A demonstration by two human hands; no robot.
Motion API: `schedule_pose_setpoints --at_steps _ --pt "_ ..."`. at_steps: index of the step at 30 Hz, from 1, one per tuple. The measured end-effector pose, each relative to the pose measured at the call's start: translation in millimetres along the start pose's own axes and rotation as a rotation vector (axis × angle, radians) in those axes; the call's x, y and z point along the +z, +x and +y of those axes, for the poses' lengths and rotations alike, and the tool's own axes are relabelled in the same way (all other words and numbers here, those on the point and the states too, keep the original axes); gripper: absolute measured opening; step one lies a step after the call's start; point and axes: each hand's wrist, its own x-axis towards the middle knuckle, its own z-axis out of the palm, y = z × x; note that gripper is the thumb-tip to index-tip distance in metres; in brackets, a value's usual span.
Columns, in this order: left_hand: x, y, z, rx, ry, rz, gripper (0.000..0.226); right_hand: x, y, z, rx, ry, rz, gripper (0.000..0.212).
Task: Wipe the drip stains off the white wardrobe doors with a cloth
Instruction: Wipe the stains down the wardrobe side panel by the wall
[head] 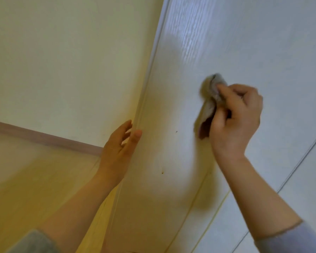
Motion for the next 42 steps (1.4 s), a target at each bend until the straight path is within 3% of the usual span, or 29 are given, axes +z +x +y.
schedule_pose_setpoints --at_steps 4,10,14,16,19,22,25,32,35,40,42 --pt "10 5 -5 -0.034 0.022 -0.075 0.09 8 7 17 -0.084 -0.011 -0.021 0.042" --pt "17 -3 -2 -0.017 0.004 -0.042 0.058 -3 -119 24 -0.27 0.062 -0.278 0.026" --pt "16 -2 -3 -0.026 0.021 -0.022 0.056 -8 -144 16 -0.209 0.07 -0.351 0.027" --pt "16 -4 -3 -0.036 0.025 -0.029 0.056 -17 -121 12 -0.099 0.059 -0.272 0.034" --pt "17 -4 -4 -0.048 0.033 -0.015 0.058 -28 -60 21 0.087 -0.016 0.041 0.043" --pt "18 -4 -5 -0.041 0.049 -0.002 0.059 -25 -17 44 0.124 -0.067 0.163 0.047" --pt "21 -4 -6 -0.039 0.053 0.014 0.058 -19 -25 58 0.095 -0.057 0.095 0.045" --pt "20 -1 -9 -0.051 0.05 0.017 0.053 -27 -135 55 0.044 0.0 -0.186 0.033" --pt "21 -4 -8 -0.068 0.043 0.009 0.047 -42 -133 52 0.045 0.04 -0.27 0.036" --pt "21 -4 -5 -0.062 0.047 -0.008 0.05 -57 -57 59 0.262 -0.026 0.117 0.038" --pt "22 -5 -5 -0.068 0.038 0.002 0.051 -54 -45 64 0.315 -0.002 0.19 0.04"
